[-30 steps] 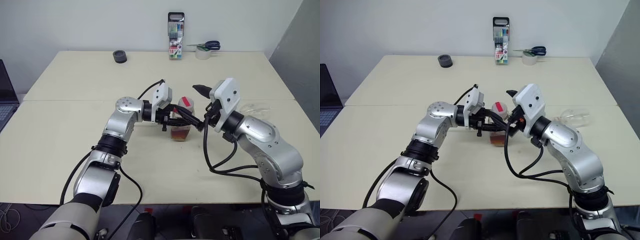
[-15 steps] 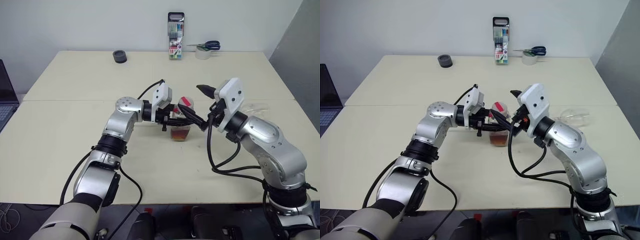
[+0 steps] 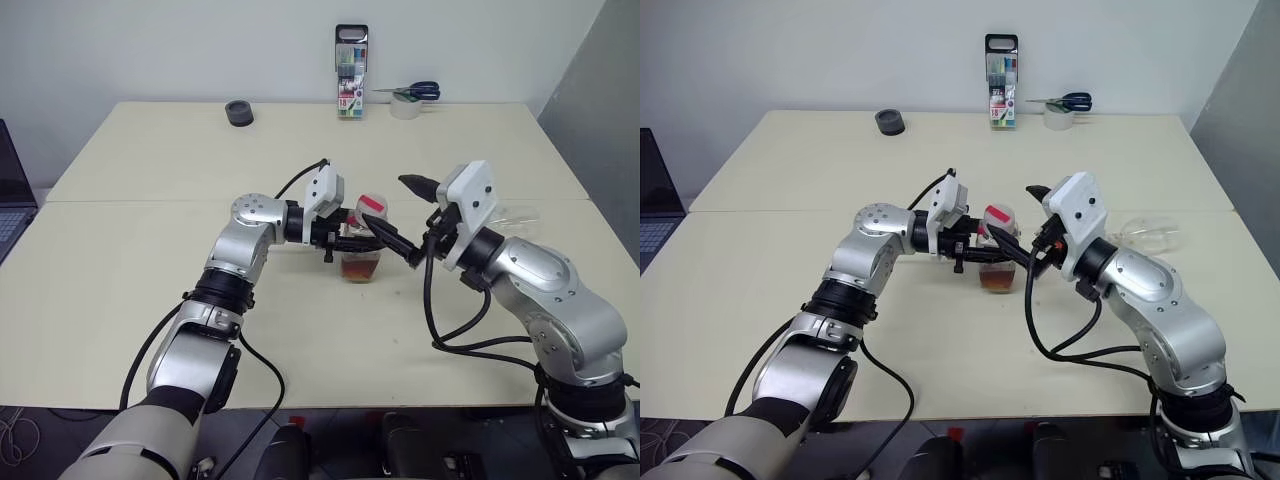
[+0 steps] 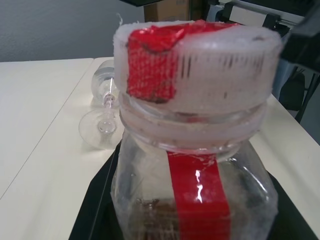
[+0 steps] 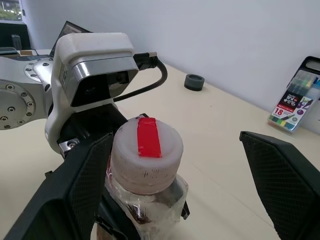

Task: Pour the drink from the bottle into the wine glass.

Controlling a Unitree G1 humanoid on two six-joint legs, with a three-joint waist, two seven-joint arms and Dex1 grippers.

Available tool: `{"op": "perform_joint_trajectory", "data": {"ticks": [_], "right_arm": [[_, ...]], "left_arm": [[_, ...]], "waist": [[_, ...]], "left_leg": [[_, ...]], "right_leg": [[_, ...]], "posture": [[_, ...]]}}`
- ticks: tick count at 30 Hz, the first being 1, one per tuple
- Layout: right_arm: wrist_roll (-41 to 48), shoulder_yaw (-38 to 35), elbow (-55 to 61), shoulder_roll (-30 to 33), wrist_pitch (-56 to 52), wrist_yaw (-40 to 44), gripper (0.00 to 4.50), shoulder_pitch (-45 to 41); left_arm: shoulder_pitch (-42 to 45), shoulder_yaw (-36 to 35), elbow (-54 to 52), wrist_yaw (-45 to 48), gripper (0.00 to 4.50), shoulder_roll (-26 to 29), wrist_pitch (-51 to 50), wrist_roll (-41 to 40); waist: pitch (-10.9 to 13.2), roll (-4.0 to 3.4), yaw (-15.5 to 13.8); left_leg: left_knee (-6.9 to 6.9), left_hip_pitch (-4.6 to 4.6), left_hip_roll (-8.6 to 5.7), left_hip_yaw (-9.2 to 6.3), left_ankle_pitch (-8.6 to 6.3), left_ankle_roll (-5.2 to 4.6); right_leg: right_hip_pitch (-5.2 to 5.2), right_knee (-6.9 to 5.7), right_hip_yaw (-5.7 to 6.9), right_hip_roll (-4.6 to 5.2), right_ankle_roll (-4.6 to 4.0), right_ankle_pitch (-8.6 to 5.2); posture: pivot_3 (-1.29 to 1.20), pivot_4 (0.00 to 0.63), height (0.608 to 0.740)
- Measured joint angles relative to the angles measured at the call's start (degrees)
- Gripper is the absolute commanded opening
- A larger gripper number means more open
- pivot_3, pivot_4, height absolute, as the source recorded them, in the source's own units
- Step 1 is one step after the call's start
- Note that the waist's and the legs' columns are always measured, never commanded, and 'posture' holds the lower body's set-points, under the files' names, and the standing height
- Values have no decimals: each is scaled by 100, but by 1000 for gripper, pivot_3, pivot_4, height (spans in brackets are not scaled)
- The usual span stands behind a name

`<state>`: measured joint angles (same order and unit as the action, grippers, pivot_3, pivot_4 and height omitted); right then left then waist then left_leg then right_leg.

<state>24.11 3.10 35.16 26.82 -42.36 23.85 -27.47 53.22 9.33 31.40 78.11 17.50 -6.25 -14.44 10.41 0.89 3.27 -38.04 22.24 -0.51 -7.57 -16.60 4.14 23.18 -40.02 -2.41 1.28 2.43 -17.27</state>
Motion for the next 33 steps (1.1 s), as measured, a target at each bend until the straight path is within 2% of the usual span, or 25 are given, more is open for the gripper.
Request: {"op": "perform_joint_trajectory", "data": {"ticks": [33], "right_arm": [[195, -233, 18, 304, -34, 85, 4303, 136]], "left_arm": [[-1, -68, 0, 1, 1724, 38, 0, -2]], "waist": [[0, 0, -2]], "left_leg": [[0, 0, 0, 1, 0, 0]], "right_leg": [[0, 0, 0, 0, 0, 0]], "posture": [[0, 150, 740]]}}
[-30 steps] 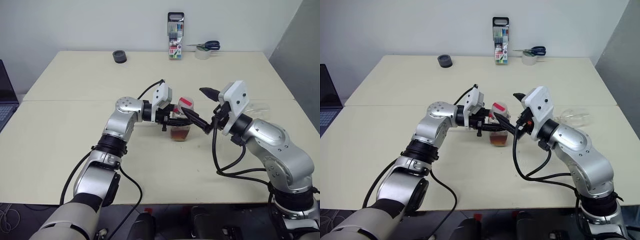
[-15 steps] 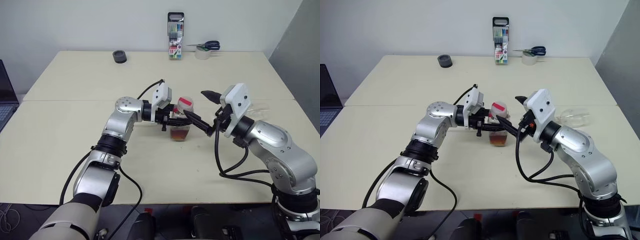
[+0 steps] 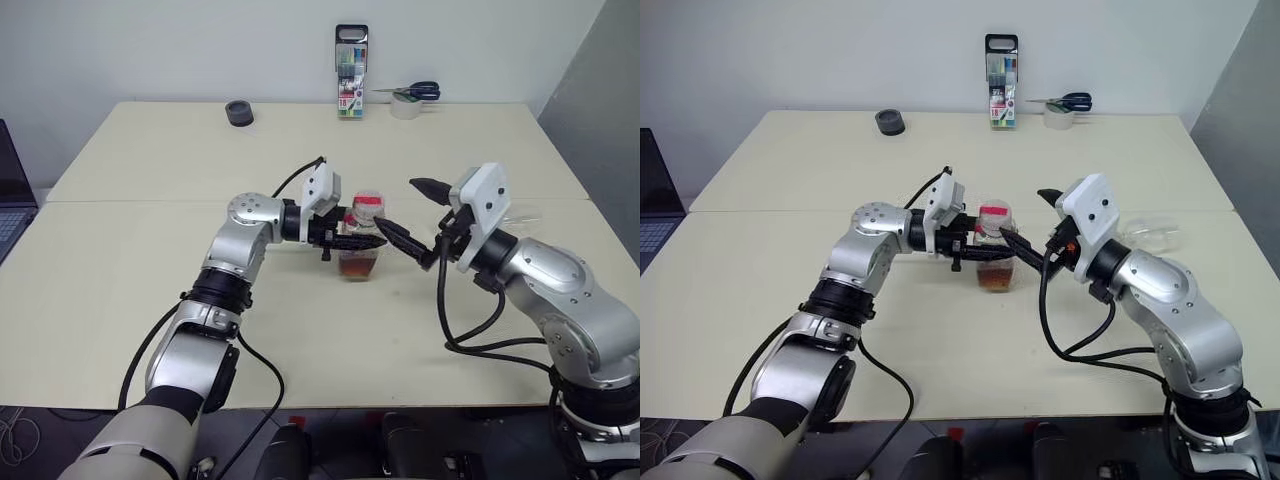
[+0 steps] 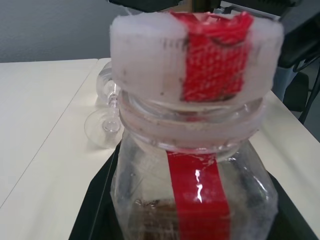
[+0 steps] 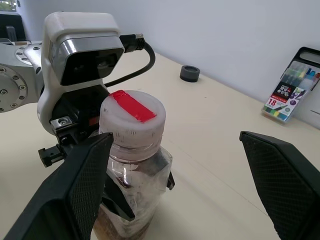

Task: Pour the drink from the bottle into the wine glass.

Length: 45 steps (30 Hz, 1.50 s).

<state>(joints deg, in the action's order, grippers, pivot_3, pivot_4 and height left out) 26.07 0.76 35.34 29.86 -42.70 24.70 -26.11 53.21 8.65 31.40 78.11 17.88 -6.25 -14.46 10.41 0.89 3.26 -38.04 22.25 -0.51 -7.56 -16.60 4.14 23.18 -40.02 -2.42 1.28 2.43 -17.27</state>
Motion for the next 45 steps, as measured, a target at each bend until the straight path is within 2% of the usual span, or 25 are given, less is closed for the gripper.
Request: {"op": "perform_joint_trajectory", "data": {"ticks": [11, 19, 23, 35, 41, 45], "right_arm": [[27, -19, 0, 3, -36, 28, 4303, 5], [883, -309, 109, 16, -481, 249, 4303, 6], [1018, -317, 89, -5, -573, 227, 4303, -135], [772, 232, -497, -390, -409, 132, 4303, -474], [657, 270, -700, -546, -272, 137, 4303, -541], [657, 270, -700, -591, -244, 139, 3397, -601]], "left_arm": [[-1, 0, 0, 9, 1724, 4, 0, 0], [-3, 2, -5, 17, 1723, -2, 1, 0], [-4, 2, -9, 16, 1723, -8, 1, 0], [-33, 3, -132, 15, 1723, -15, 1, -1], [-82, 3, -185, 8, 1722, -16, -5, -1], [-92, 3, -195, 5, 1722, -15, -54, -1]], "waist": [[0, 0, 0], [0, 0, -1], [0, 0, 0], [0, 0, 3], [0, 0, 2], [0, 0, 3]], "left_leg": [[0, 0, 0, 0, 0, 0], [0, 0, 0, 0, 0, 0], [0, 0, 0, 0, 0, 0], [-1, 1, 0, -1, 1, 2], [-1, 1, 1, -1, 2, 3], [-2, 1, 0, -2, 2, 3]], "right_leg": [[0, 0, 0, 0, 0, 0], [0, 0, 0, 0, 0, 0], [0, 0, 0, 0, 0, 0], [0, 0, 0, 1, 0, 0], [0, 0, 1, 0, 0, 0], [0, 0, 1, 1, 0, 0]], "posture": [[0, 150, 740], [0, 150, 740], [0, 150, 740], [0, 150, 740], [0, 150, 740], [0, 150, 740]]}}
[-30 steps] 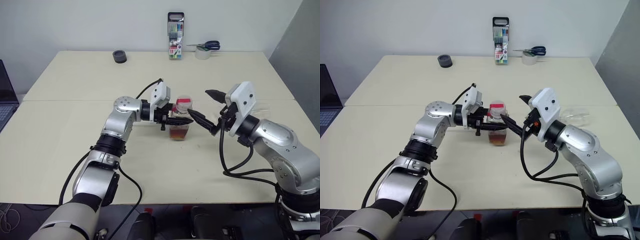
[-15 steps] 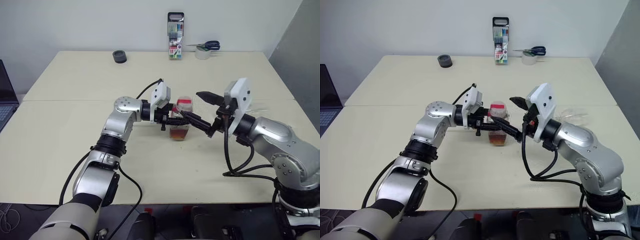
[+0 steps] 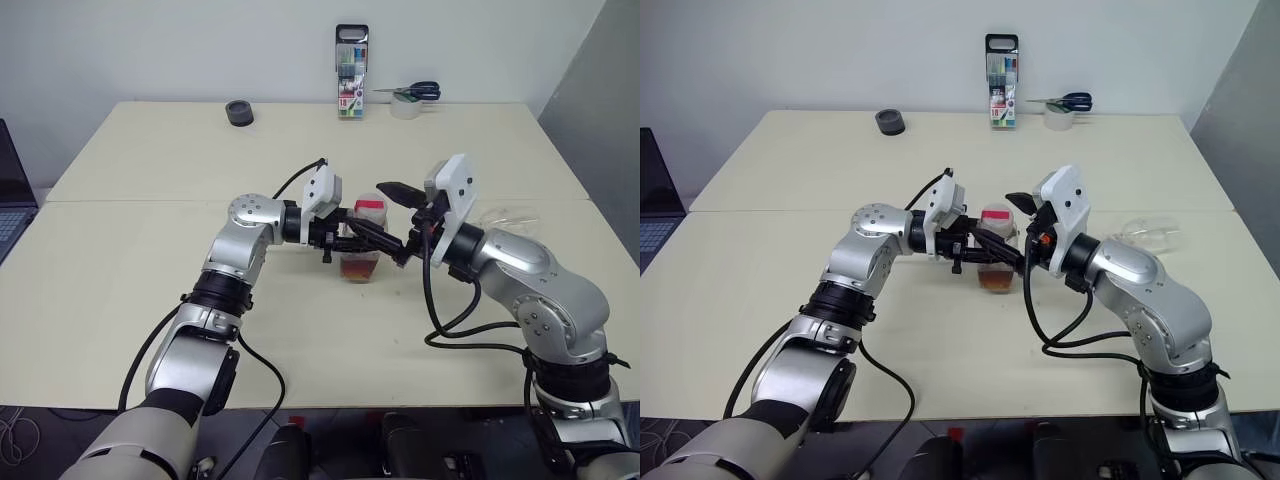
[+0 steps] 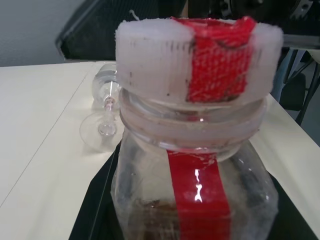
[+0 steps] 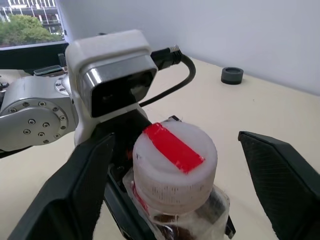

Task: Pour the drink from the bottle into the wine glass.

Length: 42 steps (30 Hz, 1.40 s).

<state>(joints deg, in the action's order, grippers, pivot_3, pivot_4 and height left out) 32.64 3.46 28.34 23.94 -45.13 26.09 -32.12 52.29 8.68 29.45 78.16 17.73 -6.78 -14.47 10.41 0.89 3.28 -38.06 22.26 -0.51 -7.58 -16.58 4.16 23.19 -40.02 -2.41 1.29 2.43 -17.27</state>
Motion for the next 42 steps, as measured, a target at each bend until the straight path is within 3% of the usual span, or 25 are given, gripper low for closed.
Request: {"op": "perform_joint_trajectory", "data": {"ticks": [4, 5, 17, 23, 29, 33, 37, 42], "right_arm": [[-1, 7, 7, -18, 28, 6, 1961, 0], [-3, 8, 7, -16, 30, 9, 1804, 0], [-1149, 641, 369, 706, 898, 283, 1741, -9], [-863, 120, 677, 541, 784, 196, 1725, 150], [-156, -1735, 1250, 530, 93, -293, 1725, 1887], [-610, -1920, 954, 277, 393, -661, 1725, 3146], [-1445, -1780, -378, -278, 1043, -1255, 1725, 3670], [-1806, -1544, -1080, -454, 1619, -1359, 3442, 3548]], "left_arm": [[-19, 0, -4, -3, 1722, 0, -21, 0], [-24, 0, -14, -5, 1722, 0, -22, 0], [-101, 21, -70, -46, 1713, -7, -47, 3], [-234, 21, -195, -108, 1712, 1, -67, -5], [-333, -160, -201, -418, 1712, 204, -128, -19], [-324, -351, -164, -680, 1712, 292, -160, -30], [-306, -611, 64, -1032, 1712, 478, -172, -47], [-222, -836, 149, -1384, 1712, 577, -182, -60]], "waist": [[0, 0, 0], [0, 0, 0], [0, 0, -1], [0, 0, -7], [-2, 3, -97], [-3, 1, -101], [-3, 2, -40], [-6, -1, 5]], "left_leg": [[0, 0, 0, 0, 0, 0], [0, 0, 0, 0, 0, -1], [0, 0, 0, 1, 0, -1], [-1, 5, 1, -4, 1, 3], [-2, 13, -6, -7, -2, -3], [-3, 9, -5, -1, -1, -7], [3, -19, -3, 17, 1, -11], [4, -35, 4, 20, 2, -10]], "right_leg": [[0, 0, 0, 0, 0, 0], [0, 0, 0, 0, 0, 0], [1, 1, 0, -1, 0, 0], [1, 1, 2, 0, 0, 0], [-1, 2, -2, 4, 0, 0], [-1, -3, -5, -1, 0, 0], [-3, -23, -23, -5, 0, 0], [-9, -32, -26, -10, -1, 0]], "posture": [[0, 150, 740], [0, 150, 740], [0, 150, 740], [0, 150, 740], [0, 150, 740], [0, 150, 740], [0, 150, 740], [0, 150, 740]]}}
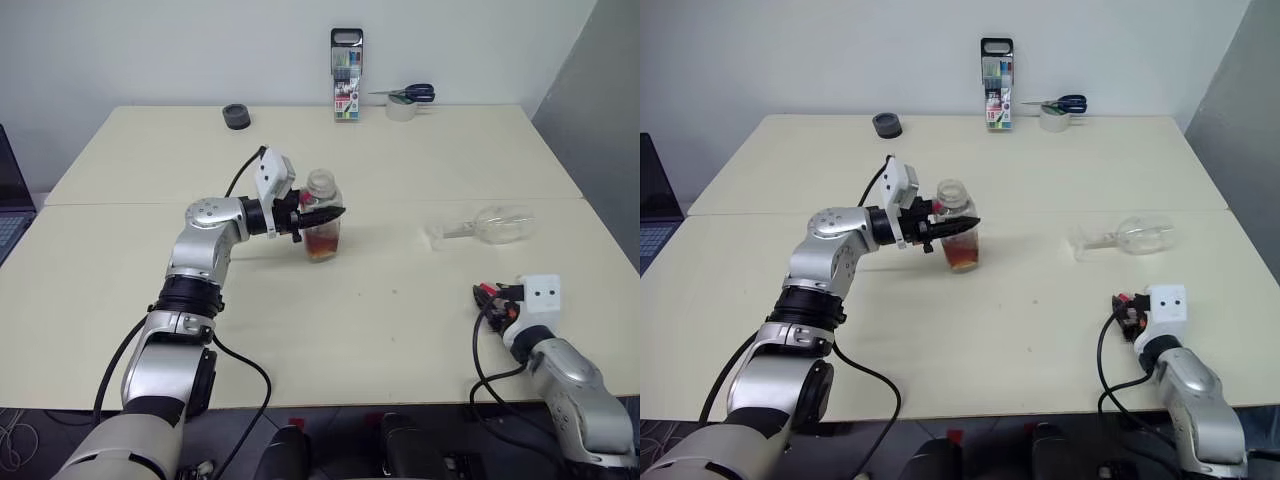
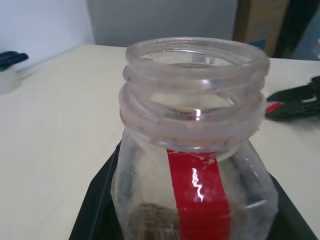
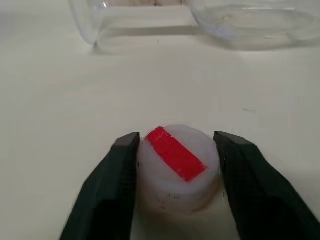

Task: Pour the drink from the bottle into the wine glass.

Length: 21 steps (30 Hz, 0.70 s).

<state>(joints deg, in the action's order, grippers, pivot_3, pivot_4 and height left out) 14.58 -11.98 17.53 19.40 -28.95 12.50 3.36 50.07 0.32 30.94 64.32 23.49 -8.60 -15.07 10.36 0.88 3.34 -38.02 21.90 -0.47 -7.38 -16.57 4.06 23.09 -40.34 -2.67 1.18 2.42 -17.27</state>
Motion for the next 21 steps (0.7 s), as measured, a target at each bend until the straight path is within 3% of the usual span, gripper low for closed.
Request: {"op": "perform_joint_trajectory", "data": {"ticks": [3, 9, 13, 17, 21], "right_arm": [[26, -54, -60, 61, -19, 67, 4493, -2], [5, -129, 52, 623, -52, 448, 4500, 171], [265, -12, 634, 1239, -161, 1166, 4500, 297], [938, 677, 1623, 1581, -645, 1917, 4500, -838], [942, 1632, 1460, 1220, -936, 2022, 4500, -2082]], "left_arm": [[-25, -82, -2, -139, 1712, 148, -4, 0], [-118, -229, 26, -732, 1712, 378, 3, 83], [-150, -458, 195, -1453, 1712, 615, 22, 270], [-179, -746, 513, -2385, 1712, 741, -10, 435], [-285, -993, 578, -2967, 1711, 871, -122, 450]], "waist": [[0, 0, 4], [0, 1, -15], [1, 2, -11], [1, 2, 96], [1, 5, 97]], "left_leg": [[1, 0, 3, -2, 0, 0], [1, 6, -1, -7, 0, 0], [-2, 5, -3, -5, 0, 0], [-2, -2, 9, -13, 0, 0], [-3, 9, 3, -27, 3, 5]], "right_leg": [[0, 0, 1, -2, 0, 0], [0, 3, 6, 0, 0, 0], [0, 4, 4, 4, 0, 0], [0, -2, 10, -8, 0, 0], [4, -4, 23, -1, -1, 0]], "posture": [[0, 150, 740], [0, 150, 740], [0, 150, 740], [0, 150, 740], [0, 150, 740]]}}
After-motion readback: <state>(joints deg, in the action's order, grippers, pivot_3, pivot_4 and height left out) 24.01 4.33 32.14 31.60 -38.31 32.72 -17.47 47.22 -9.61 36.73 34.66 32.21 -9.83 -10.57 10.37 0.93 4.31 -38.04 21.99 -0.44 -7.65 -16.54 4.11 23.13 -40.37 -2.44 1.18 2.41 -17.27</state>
